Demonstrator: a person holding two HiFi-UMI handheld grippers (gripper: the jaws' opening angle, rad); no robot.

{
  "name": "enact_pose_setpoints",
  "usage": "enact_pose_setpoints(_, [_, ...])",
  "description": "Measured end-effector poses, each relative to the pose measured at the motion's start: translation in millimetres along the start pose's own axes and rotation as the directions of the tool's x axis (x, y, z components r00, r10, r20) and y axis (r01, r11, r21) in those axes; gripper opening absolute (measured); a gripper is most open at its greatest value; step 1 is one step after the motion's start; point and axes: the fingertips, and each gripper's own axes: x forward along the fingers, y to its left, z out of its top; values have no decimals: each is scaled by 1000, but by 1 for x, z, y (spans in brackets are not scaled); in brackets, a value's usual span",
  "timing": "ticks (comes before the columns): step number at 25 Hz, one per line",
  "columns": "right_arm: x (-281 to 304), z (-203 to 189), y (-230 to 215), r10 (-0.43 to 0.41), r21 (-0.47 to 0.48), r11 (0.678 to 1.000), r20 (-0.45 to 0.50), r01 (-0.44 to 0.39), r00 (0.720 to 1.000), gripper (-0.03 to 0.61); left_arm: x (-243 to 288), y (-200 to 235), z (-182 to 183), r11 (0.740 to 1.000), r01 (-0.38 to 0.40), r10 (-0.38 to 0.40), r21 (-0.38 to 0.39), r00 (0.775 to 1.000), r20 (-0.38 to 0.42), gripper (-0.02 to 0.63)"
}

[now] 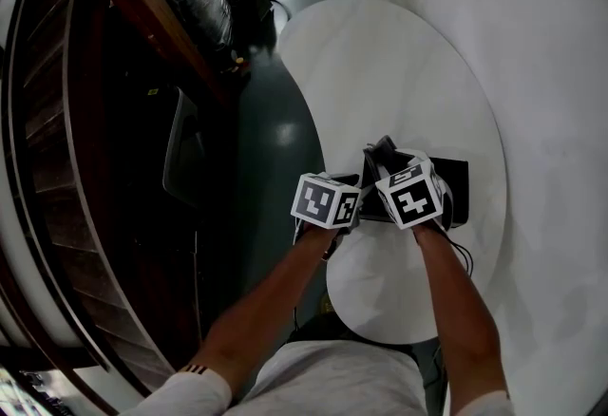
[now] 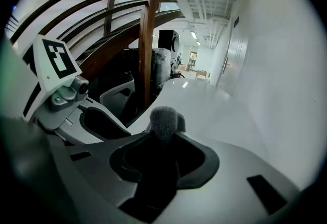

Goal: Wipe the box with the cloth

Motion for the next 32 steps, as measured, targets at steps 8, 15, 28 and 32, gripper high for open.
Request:
enact_pose_setpoints(8, [13,-6,-3,-5,-48,999,-65,1,998,100,3,0,3,999,38,-37,-39,999,21,147])
enact_pose_setpoints(15, [3,-19,-20,-36,-53,998,-101,30,994,100,3,0,2,998,43,-41,-53,999,34,144])
enact_pose_setpoints(28, [-42,-70,-90,-171,18,984,-156,176,973,100,-1,2,1,998,39,-37,-46,999,33,145])
enact_pose_setpoints(32, [-50,-72,-94,-185,23,981,-164,191,969,100,-2,2,2,998,39,-38,-46,999,32,145])
